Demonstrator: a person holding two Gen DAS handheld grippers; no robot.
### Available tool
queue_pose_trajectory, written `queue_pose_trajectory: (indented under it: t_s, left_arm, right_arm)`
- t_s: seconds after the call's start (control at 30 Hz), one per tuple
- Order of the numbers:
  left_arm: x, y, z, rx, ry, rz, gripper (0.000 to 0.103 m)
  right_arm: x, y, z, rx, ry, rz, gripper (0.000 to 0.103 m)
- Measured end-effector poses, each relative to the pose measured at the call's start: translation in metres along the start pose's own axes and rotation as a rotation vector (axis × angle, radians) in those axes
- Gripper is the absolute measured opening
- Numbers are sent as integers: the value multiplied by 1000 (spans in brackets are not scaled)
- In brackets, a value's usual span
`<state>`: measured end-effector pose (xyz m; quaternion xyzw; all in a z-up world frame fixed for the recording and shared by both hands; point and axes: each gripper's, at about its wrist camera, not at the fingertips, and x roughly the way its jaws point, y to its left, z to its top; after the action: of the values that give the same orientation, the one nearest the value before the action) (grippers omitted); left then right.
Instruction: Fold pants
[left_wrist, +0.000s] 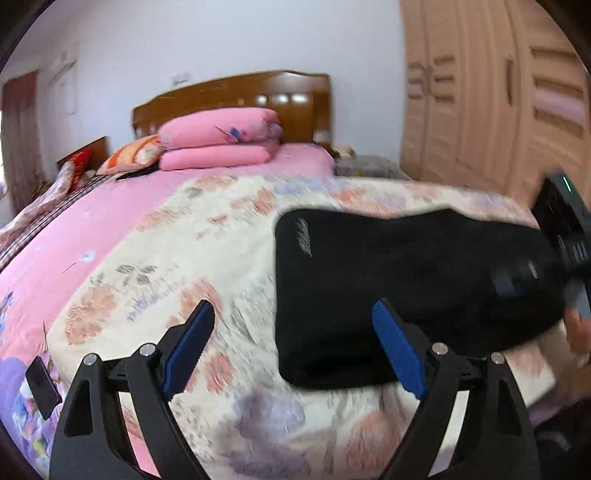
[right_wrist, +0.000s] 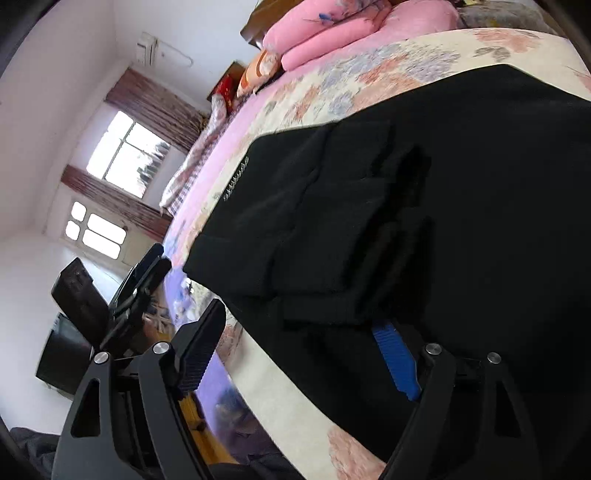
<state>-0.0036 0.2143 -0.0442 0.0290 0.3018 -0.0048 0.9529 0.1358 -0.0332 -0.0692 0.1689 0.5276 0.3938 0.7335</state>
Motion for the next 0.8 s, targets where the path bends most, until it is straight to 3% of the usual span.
queue_pose_trajectory:
  t_s: [0.07,0.13,0.17,0.2,0.4,0.47,0.6,0.7,0.8]
  left_arm:
    - [4,-2,-9,33,13,-10,87]
    - [8,-10,-15,37,28,-29,87]
    - [11,-10,-14,38,32,-28,87]
    - [11,-13,-16,44,35,-17,87]
    - [25,-5,-21,57,70,29,87]
    - [35,-2,-20,66,91,65,87]
    - [64,14,-14,12,146,186,90]
    - [72,29,-11,-80,158,152,92]
    - [71,26,-15,-58,151,178,92]
  right_arm:
    - [8,-7,12,57,-20,17,78]
    - [12,-22,20,139,-42,26,59]
    - [15,-26,25,143,-44,20,37]
    - [15,-25,25,134,-56,0,23]
    - [-41,43,14,-111,-228,-56,19]
    - [-56,47,13,-134,-256,-65,18]
    - [-54,27,6,-114,-239,-140,18]
    - [-26,2,-3,-86,-187,-206,18]
    - [-17,-12,-10,-48,-185,-186,18]
